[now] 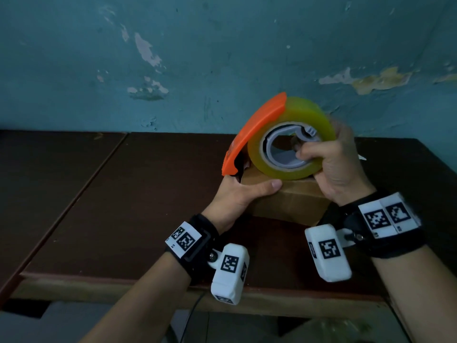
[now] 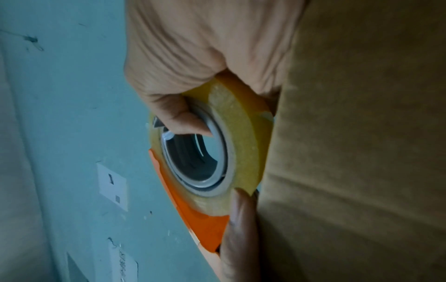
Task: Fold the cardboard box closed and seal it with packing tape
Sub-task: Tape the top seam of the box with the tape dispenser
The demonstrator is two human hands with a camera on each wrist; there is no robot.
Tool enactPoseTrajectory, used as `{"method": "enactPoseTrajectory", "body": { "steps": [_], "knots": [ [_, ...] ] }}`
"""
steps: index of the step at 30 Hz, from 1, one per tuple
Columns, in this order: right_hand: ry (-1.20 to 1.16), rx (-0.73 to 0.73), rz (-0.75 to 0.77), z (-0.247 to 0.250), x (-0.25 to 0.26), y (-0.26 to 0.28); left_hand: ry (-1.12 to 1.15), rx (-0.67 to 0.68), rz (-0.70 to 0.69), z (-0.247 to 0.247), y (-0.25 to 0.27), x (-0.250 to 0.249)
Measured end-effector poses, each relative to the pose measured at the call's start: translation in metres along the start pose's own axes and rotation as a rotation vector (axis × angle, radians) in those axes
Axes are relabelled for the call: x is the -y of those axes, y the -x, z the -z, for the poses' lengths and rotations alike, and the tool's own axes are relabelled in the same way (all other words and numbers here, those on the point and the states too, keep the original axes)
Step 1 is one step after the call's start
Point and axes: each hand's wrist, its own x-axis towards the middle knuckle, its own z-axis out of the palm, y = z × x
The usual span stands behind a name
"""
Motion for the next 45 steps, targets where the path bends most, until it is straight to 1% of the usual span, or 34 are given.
{"method": "enactPoseTrajectory", "body": {
  "steps": [5,10,13,17,23,28,33,38,43,45],
  "knots": [
    [0.154,0.079,-0.007,0.021,0.019,0.003,-0.027,0.077,0.008,0.003,-0.009,0.002],
    [0.190,0.148,-0.017,0.031,0.024,0.002,-0.031,0.102,0.047,0.007,-0.010,0.009],
    [0.240,0.206,-0.006,0.035,0.030,0.001,-0.034,0.090,0.078,0.009,-0.012,0.012],
    [0.258,0.210,-0.004,0.049,0.037,0.000,-0.007,0.044,0.112,0.008,-0.007,0.009],
    [0.309,0.217,-0.002,0.064,0.041,-0.001,0.032,0.043,0.113,0.003,-0.003,0.001],
    [0.296,0.172,-0.012,0.084,0.047,0.000,0.049,0.045,0.121,0.002,-0.002,-0.001],
    [0.270,0.145,-0.001,0.084,0.044,-0.001,0.038,0.047,0.124,0.003,-0.002,-0.001],
    [0.269,0.121,0.073,0.082,0.040,-0.003,0.025,0.031,0.128,0.002,-0.003,0.000],
    [0.361,0.148,0.125,0.073,0.042,-0.005,-0.027,0.034,0.112,0.003,-0.002,-0.001],
    [0.400,0.162,0.142,0.071,0.044,-0.005,-0.006,0.039,0.125,0.003,-0.001,-0.002]
  ]
}}
